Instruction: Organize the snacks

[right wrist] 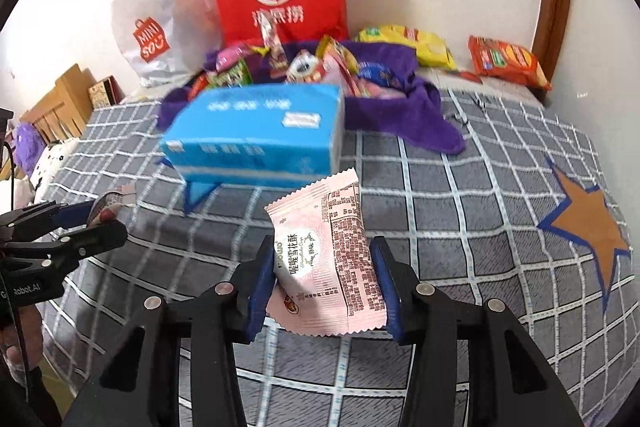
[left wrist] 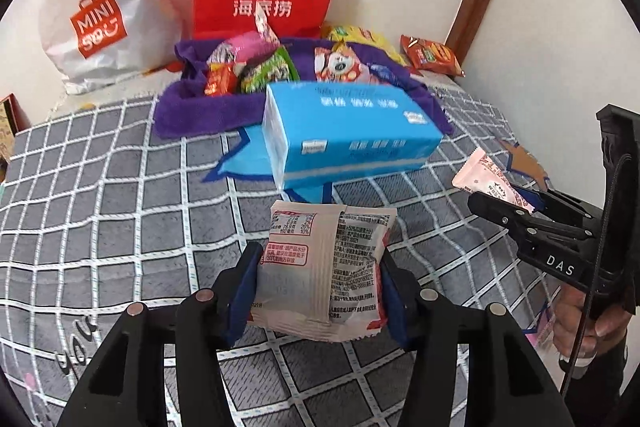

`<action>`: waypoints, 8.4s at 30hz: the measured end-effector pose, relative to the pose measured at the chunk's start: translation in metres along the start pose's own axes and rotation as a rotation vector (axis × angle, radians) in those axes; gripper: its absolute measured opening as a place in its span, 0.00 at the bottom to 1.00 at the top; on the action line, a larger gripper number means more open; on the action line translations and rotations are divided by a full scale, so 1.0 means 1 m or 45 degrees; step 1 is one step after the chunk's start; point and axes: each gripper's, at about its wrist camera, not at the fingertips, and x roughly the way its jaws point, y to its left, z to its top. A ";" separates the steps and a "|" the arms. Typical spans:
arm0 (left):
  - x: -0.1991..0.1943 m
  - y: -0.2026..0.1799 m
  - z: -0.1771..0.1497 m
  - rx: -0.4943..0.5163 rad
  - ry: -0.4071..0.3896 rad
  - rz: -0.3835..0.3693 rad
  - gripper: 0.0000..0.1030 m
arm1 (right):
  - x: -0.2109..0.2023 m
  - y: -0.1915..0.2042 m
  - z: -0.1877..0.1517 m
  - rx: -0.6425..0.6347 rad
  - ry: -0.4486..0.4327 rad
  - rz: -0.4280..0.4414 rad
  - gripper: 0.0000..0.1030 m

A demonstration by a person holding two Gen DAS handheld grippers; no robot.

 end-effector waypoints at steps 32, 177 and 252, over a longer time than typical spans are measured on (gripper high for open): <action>-0.044 -0.002 0.092 -0.018 -0.119 -0.001 0.51 | -0.047 0.007 0.095 0.032 -0.176 -0.019 0.45; 0.172 0.038 0.233 -0.067 0.237 -0.058 0.53 | 0.183 -0.047 0.216 0.036 0.265 -0.039 0.52; -0.105 -0.018 0.105 0.004 -0.215 0.266 0.87 | -0.116 0.026 0.098 0.063 -0.166 -0.138 0.99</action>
